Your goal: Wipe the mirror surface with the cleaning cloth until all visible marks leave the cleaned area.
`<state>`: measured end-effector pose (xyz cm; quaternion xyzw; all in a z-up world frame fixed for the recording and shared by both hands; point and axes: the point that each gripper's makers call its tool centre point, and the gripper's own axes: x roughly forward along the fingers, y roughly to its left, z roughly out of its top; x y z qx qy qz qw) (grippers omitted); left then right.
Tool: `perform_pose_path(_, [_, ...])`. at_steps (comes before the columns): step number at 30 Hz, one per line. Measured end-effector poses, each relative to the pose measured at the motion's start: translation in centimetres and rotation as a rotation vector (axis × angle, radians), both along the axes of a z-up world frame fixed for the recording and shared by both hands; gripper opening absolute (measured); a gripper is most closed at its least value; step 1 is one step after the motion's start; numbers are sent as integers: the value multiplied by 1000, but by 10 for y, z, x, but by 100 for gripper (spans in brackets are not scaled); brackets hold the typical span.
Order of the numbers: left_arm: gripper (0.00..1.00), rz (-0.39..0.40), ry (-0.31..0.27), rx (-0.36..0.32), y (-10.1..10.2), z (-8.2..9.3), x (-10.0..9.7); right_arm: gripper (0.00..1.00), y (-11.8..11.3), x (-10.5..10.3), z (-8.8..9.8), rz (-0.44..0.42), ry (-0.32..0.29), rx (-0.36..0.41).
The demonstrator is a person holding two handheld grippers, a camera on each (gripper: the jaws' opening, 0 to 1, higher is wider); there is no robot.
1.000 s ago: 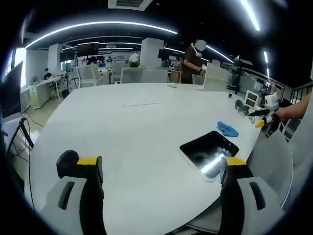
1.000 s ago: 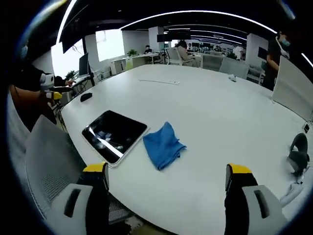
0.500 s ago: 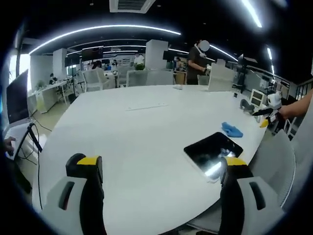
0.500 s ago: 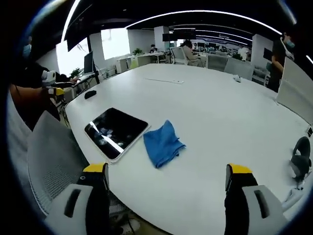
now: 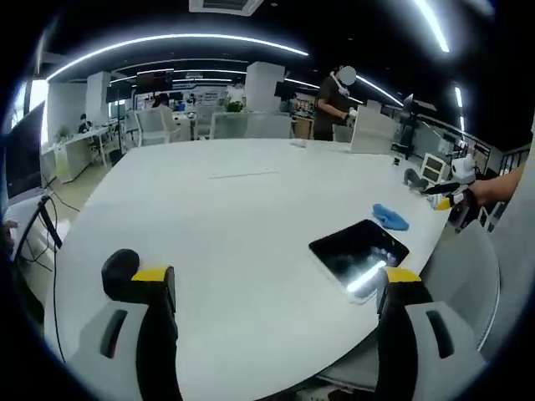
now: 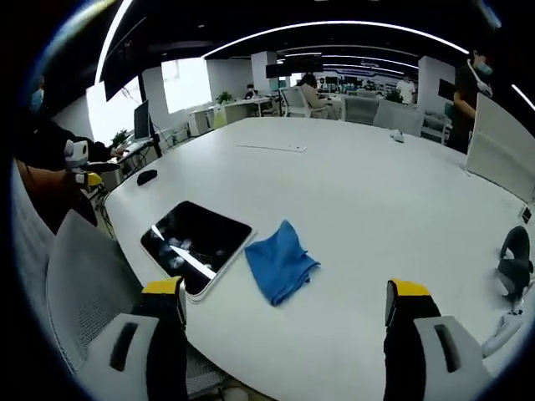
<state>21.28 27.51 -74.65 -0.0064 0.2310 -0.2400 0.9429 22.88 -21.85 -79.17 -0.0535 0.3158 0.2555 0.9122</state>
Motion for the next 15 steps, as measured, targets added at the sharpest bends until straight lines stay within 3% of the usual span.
perform_pose_path(6, [99,-13,-40,2,13,5,16,98,-1,0,-16,-24,-8,-38])
perform_pose_path(15, [99,-11,3,-1,18,-13,14,98,-4,-9,-23,-27,5,-73])
